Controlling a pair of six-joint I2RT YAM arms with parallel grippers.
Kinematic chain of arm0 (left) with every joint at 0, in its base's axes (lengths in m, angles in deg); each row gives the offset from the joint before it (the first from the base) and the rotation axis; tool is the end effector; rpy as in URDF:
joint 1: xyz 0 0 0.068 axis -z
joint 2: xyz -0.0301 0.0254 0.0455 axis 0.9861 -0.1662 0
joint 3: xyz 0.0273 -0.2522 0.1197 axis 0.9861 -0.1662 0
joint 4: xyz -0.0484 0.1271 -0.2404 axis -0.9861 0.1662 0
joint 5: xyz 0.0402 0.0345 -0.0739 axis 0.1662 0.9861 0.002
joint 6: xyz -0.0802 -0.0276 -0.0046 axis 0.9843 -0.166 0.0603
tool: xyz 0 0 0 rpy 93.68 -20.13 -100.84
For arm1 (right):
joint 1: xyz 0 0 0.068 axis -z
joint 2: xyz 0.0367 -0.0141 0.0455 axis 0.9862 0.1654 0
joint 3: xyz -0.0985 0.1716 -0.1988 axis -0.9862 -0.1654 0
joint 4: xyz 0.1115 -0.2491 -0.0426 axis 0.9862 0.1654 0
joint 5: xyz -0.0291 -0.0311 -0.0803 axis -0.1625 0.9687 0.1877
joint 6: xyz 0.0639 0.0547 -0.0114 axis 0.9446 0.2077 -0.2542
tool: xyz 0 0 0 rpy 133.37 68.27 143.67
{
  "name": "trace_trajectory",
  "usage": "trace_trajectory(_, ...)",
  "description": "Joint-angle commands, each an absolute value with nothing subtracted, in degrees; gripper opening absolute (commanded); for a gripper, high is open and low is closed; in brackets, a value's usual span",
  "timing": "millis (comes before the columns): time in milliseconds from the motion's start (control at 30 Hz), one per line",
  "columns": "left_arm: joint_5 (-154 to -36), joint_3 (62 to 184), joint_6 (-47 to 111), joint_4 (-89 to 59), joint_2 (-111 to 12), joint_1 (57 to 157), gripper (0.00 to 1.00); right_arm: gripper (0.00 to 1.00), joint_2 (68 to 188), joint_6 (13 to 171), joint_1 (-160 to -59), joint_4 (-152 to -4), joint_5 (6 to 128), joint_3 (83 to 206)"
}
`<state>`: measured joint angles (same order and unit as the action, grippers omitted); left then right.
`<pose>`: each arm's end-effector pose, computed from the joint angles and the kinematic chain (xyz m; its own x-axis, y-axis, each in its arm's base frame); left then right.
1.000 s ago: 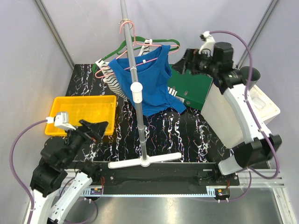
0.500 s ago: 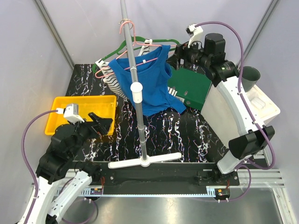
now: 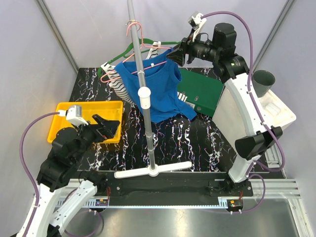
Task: Remove the tank top from the hanger
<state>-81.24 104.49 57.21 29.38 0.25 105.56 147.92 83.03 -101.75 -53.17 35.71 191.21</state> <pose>0.1130 -0.0454 0.3695 -0.3869 -0.4793 -0.7878 0.1368 0.8150 -0.5631 0.3784 0.1980 0.5206 -0.0404 -0.0448 -0.9982 -0.8711 0.4909 0.0132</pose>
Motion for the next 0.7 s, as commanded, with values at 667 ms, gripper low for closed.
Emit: trace_trajectory(667,-84.52,107.00,57.55,25.22,3.44,105.84,0.99,0.77,158.25,79.67,-102.89,-50.65,34.56,205.51)
